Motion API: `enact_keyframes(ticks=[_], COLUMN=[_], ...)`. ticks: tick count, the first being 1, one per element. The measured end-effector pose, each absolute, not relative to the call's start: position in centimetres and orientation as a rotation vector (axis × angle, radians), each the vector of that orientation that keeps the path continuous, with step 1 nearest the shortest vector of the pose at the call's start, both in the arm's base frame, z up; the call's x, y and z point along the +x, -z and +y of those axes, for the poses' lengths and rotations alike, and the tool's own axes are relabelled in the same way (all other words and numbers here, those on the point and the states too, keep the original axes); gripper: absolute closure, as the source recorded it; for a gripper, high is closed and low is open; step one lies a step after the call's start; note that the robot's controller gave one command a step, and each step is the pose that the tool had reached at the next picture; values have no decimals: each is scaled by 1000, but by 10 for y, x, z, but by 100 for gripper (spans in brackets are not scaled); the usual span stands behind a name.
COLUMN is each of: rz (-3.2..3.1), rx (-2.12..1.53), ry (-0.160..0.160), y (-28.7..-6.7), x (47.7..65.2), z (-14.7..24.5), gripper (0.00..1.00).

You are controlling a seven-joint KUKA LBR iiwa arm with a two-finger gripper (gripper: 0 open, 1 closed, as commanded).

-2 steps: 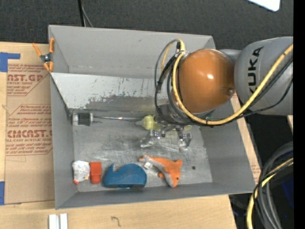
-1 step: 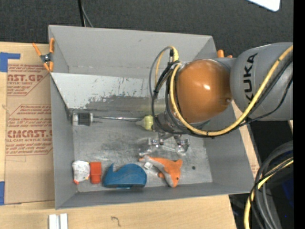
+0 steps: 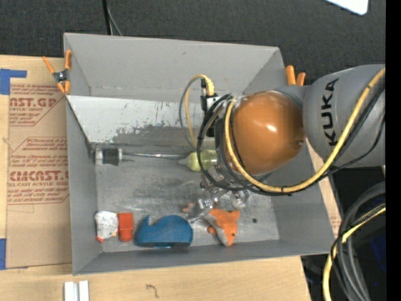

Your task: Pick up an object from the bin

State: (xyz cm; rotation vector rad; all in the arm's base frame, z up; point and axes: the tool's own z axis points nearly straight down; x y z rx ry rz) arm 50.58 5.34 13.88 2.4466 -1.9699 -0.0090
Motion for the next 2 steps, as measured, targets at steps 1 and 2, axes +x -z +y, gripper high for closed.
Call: enact_keyframes(ticks=[1,2], rz=[-1966,-1964], rx=[2466,2467], ry=[-23,-13], y=[-77,-74], x=[486,484], z=[54,56], gripper=[100,0])
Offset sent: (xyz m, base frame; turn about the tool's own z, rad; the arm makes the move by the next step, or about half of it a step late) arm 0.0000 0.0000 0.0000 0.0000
